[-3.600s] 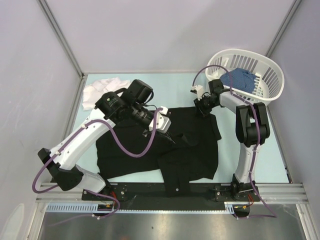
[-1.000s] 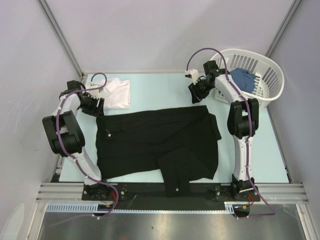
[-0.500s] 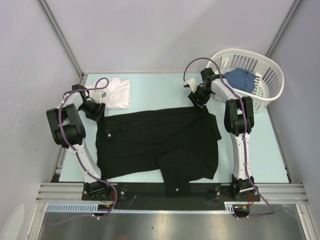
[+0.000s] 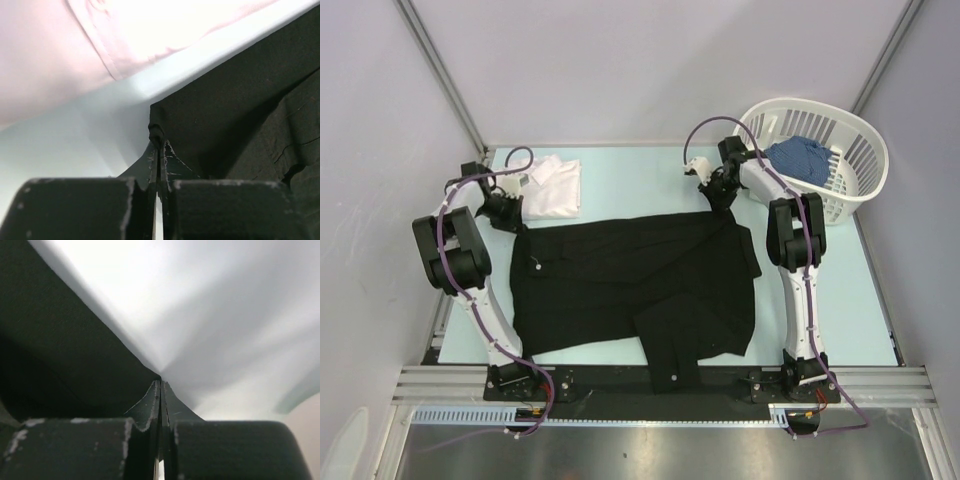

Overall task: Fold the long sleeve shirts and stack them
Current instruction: Fold the shirt

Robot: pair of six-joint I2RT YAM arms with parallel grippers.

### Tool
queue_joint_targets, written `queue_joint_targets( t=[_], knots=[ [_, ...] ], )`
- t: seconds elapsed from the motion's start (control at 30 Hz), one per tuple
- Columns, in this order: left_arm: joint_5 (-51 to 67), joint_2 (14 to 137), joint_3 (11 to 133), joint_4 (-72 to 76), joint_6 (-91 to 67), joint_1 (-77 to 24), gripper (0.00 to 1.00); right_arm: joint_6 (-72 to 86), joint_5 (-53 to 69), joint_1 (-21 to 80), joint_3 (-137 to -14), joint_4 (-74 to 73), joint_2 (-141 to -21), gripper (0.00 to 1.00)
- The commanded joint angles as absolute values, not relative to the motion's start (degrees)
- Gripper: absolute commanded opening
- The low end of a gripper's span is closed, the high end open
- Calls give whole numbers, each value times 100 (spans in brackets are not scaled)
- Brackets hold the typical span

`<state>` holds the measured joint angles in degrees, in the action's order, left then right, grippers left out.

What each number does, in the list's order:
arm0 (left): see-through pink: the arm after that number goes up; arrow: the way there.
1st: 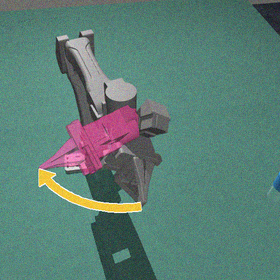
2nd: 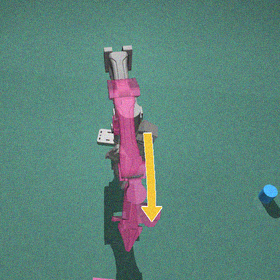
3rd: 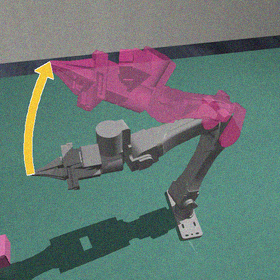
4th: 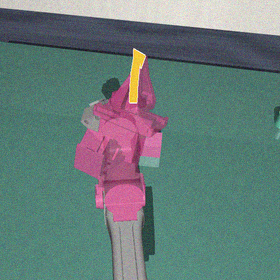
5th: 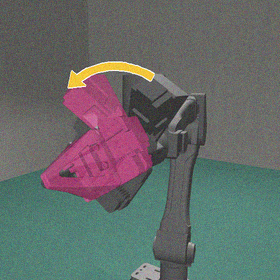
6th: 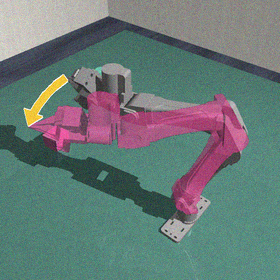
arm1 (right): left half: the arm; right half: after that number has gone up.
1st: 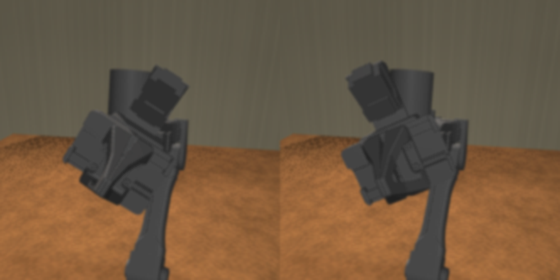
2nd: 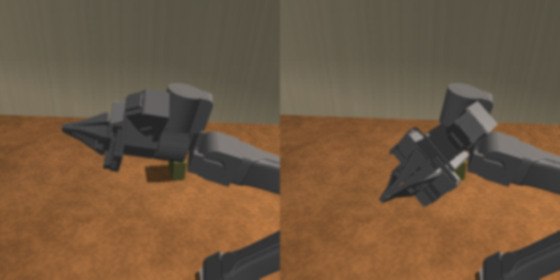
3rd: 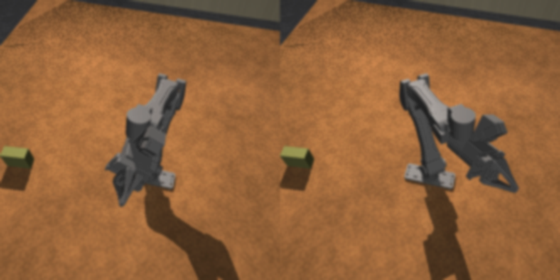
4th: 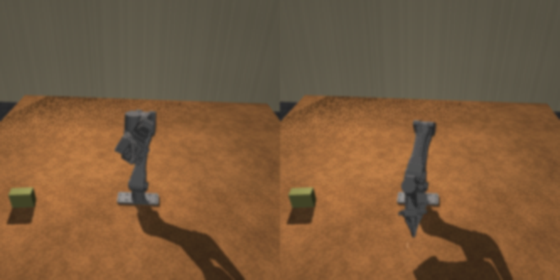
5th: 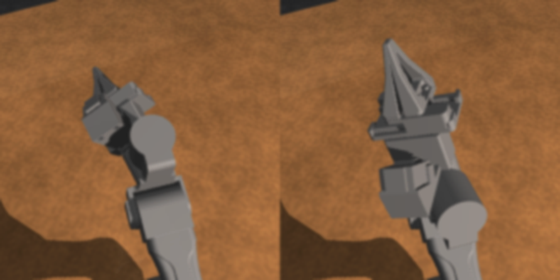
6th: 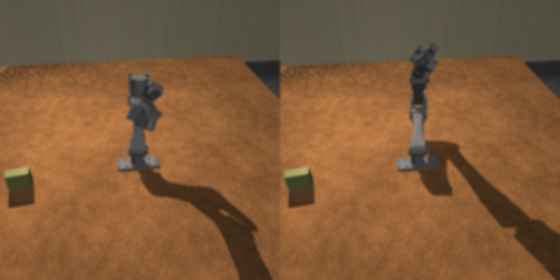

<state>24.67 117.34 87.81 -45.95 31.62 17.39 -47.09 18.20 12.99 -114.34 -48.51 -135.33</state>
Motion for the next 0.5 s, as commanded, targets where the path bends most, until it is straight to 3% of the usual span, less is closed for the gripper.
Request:
queue_joint_targets(
  t=[0.0, 0.17, 0.2, 0.3, 0.47],
  knots=[
    [2496, 11699, 9079, -4027, 3006, 1802, 0, -4386, 1214, 1292, -11364, -3615, -13518, 0],
    [2321, 11698, 9017, -3771, 3032, 1811, 2, -4552, 1090, 1309, -11285, -3497, -13421, 0],
    [2355, 11716, 9087, -3936, 3041, 1819, 18, -4605, 1168, 1310, -11390, -3829, -13412, 7],
    [2812, 11297, 8888, -4332, 3452, 1828, 42, -4571, 1649, 1327, -11313, -4490, -13053, 44],
    [3506, 9785, 7736, -4535, 4208, 1846, 57, -4430, 2372, 1459, -10337, -4867, -11657, 63]
  ],
)
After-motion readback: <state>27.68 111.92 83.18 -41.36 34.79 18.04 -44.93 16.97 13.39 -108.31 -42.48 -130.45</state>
